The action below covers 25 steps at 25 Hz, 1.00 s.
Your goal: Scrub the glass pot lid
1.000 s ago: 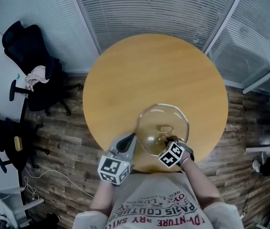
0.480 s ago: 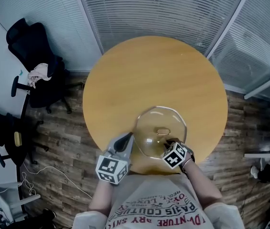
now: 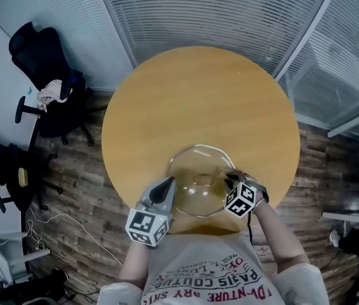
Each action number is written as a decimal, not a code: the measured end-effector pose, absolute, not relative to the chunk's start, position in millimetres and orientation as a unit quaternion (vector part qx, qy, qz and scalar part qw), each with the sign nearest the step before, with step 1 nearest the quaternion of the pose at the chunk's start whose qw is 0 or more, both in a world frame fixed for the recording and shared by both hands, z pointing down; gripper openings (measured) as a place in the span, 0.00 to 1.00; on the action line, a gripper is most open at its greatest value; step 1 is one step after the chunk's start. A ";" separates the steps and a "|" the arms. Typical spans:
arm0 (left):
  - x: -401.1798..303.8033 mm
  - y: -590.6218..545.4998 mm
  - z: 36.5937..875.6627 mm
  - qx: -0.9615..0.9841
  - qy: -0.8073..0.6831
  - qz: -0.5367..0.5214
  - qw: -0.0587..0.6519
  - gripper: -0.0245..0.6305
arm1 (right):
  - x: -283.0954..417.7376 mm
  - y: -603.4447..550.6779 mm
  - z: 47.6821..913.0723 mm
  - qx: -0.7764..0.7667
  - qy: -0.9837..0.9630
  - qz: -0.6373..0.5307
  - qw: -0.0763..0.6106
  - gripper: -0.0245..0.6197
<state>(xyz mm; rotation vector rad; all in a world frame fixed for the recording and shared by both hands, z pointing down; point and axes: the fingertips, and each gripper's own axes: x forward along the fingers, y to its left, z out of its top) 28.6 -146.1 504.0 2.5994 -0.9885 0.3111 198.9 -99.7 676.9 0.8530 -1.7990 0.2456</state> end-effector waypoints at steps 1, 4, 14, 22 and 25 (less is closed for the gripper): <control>31.4 -146.1 505.1 0.912 -0.354 0.111 0.172 0.05 | 199.8 -107.7 678.3 0.350 -0.763 0.087 0.536 0.13; 36.3 -145.4 509.3 0.902 -0.376 0.117 0.177 0.05 | 200.1 -130.2 686.9 0.318 -0.781 0.035 0.535 0.13; 27.0 -133.3 525.8 0.856 -0.461 0.132 0.191 0.05 | 183.2 -188.1 707.1 0.224 -0.816 -0.080 0.526 0.13; 11.7 -123.6 533.9 0.830 -0.502 0.144 0.197 0.05 | 168.8 -194.0 714.6 0.169 -0.827 -0.117 0.524 0.13; 12.3 -120.7 532.6 0.831 -0.502 0.142 0.194 0.05 | 168.2 -186.8 713.6 0.167 -0.827 -0.127 0.522 0.13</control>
